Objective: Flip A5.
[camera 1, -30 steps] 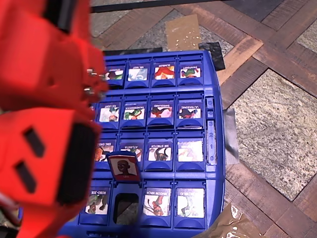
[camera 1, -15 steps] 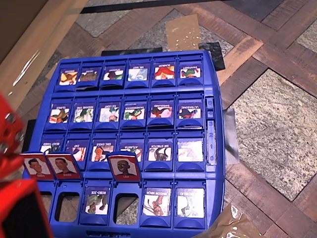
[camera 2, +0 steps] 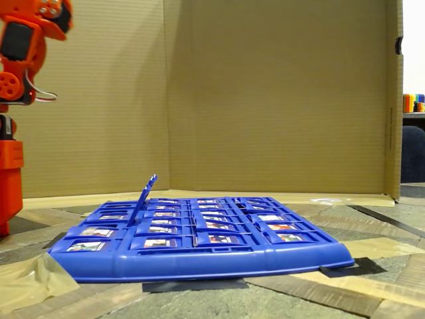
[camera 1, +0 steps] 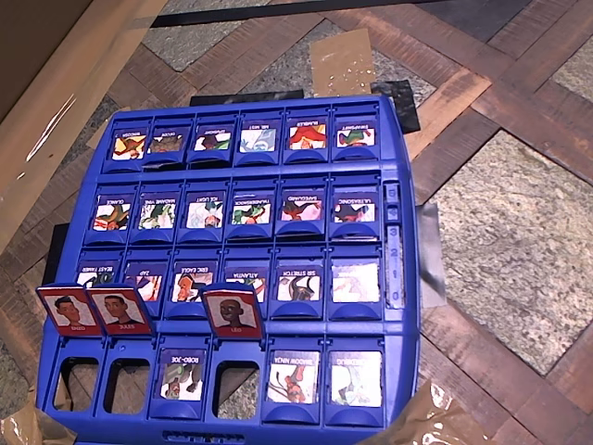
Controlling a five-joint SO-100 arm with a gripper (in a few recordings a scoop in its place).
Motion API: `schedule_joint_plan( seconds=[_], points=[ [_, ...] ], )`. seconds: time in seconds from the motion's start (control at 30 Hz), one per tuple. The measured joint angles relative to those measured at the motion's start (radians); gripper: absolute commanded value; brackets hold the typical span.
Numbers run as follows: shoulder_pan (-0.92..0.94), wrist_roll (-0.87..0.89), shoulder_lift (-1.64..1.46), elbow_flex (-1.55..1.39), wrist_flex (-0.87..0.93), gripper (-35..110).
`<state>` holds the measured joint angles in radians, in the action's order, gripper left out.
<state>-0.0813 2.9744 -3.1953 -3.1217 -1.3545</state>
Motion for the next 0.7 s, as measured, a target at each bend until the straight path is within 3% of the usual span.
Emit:
schedule_joint_plan(
  seconds=[0.7],
  points=[
    [0.020, 0.021, -0.081, -0.006, -0.534, 0]
  ],
)
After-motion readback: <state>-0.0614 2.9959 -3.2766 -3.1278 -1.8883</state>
